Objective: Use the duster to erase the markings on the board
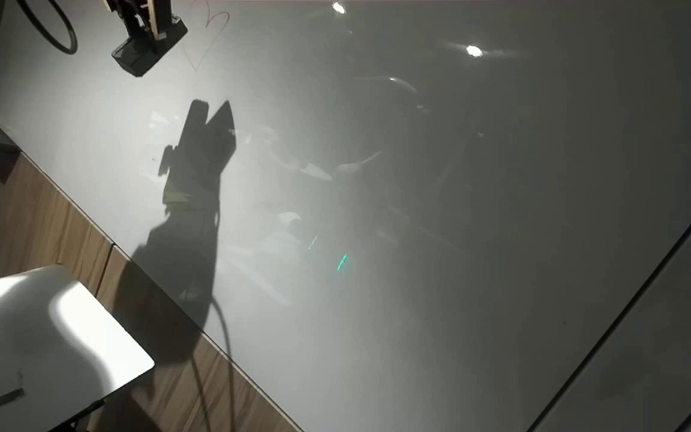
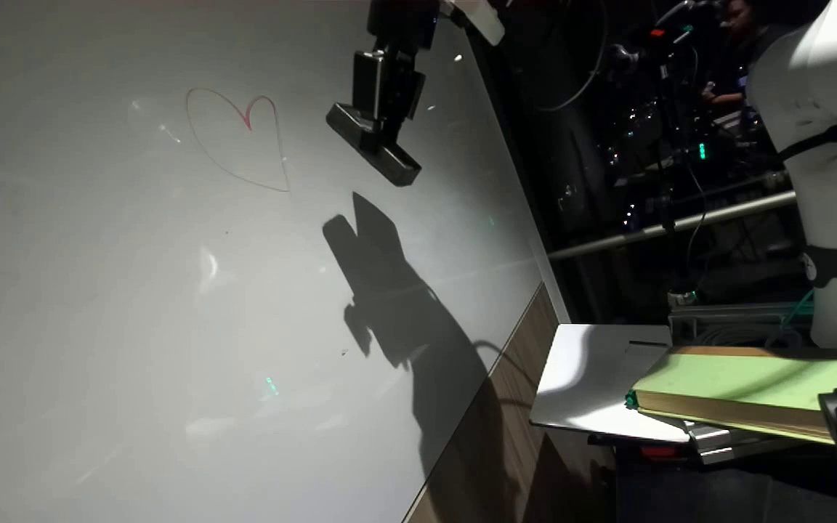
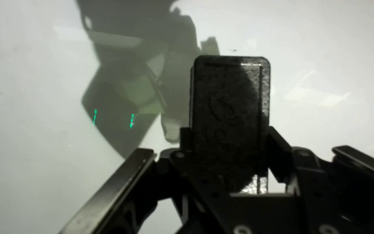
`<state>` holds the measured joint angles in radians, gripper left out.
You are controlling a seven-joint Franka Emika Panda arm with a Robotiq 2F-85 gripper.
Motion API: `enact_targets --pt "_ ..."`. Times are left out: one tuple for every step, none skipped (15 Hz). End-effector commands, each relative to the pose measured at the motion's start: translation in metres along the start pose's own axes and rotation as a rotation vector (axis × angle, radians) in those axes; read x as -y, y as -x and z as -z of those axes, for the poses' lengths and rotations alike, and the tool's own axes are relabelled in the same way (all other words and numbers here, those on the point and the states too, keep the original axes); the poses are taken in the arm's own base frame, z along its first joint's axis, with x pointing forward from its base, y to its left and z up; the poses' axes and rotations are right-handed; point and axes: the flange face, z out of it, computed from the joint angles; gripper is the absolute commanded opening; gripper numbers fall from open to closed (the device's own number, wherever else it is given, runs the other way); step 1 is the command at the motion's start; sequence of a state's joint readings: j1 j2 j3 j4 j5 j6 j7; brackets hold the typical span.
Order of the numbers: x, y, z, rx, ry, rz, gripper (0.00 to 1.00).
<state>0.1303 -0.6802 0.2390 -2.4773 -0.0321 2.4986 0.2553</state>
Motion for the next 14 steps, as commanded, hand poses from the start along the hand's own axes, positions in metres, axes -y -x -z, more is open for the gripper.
enact_targets --pt "0.027 -0.030 0.004 -0.076 -0.010 -0.041 0.31" --pt "0.032 -0.037 0.005 -0.093 -0.014 -0.045 0.31" --pt "0.036 -0.045 0.004 -0.115 -0.017 -0.049 0.31" --pt "0.040 -0.053 0.002 -0.139 -0.016 -0.053 0.31" --pt "0.041 -0.062 0.000 -0.156 -0.017 -0.054 0.31" --pt "0.042 -0.070 -0.003 -0.173 -0.011 -0.054 0.31" --pt "0.042 -0.078 -0.004 -0.189 -0.006 -0.054 0.31" --pt "0.042 -0.086 -0.006 -0.200 0.001 -0.053 0.31" --pt "0.041 -0.094 -0.007 -0.214 0.009 -0.052 0.31" --pt "0.041 -0.100 -0.008 -0.223 0.018 -0.051 0.31" --pt "0.039 -0.107 -0.009 -0.232 0.026 -0.050 0.31" --pt "0.038 -0.112 -0.011 -0.238 0.034 -0.049 0.31" --pt "0.035 -0.117 -0.013 -0.245 0.044 -0.048 0.31" --pt "0.033 -0.123 -0.013 -0.251 0.052 -0.048 0.31"
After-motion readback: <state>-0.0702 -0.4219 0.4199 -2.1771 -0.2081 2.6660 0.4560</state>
